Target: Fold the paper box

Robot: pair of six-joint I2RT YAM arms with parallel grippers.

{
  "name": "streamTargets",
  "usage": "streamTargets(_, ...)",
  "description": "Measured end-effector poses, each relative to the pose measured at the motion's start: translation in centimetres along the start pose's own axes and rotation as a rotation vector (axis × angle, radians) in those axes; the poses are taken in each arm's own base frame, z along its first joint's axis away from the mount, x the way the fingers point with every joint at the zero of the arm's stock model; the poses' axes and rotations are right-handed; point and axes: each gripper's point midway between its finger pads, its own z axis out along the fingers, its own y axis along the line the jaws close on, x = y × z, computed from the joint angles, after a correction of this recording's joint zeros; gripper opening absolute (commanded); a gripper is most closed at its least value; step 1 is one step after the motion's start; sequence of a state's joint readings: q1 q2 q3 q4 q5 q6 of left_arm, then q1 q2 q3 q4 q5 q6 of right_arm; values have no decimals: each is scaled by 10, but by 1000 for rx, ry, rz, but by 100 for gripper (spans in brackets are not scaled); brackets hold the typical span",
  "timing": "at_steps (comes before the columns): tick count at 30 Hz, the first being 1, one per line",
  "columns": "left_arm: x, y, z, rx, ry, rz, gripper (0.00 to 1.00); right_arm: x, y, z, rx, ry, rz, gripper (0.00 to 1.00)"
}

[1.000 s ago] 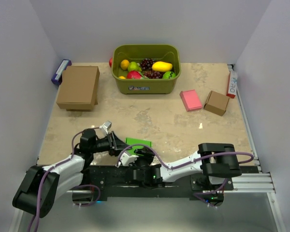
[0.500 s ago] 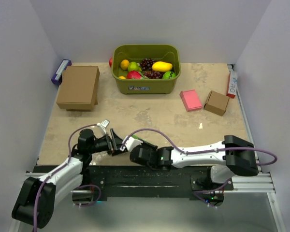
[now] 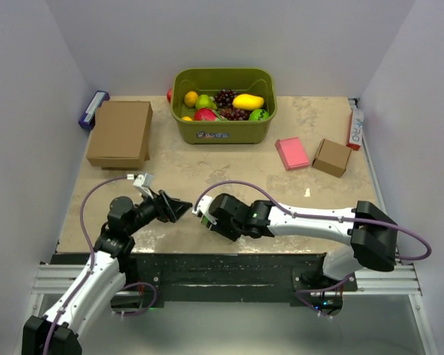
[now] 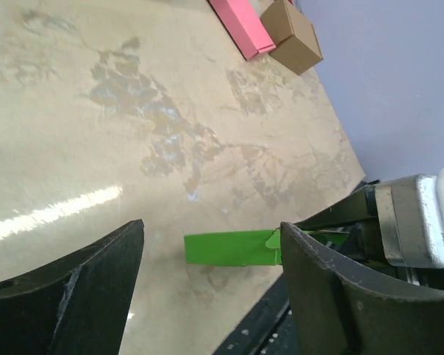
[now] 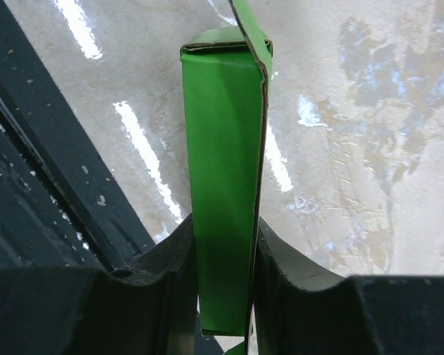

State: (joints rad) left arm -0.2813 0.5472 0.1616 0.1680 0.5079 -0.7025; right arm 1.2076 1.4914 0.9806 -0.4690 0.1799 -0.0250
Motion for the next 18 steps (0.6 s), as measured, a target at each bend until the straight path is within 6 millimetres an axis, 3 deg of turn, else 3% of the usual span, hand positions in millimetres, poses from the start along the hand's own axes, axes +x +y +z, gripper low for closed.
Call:
streamTargets(12, 0, -10, 12, 50, -21, 139, 66, 3, 1, 4, -91, 11, 16, 24)
streamTargets(18, 21, -16, 25, 78, 49, 146, 60, 7, 0, 11, -91, 31, 20, 24)
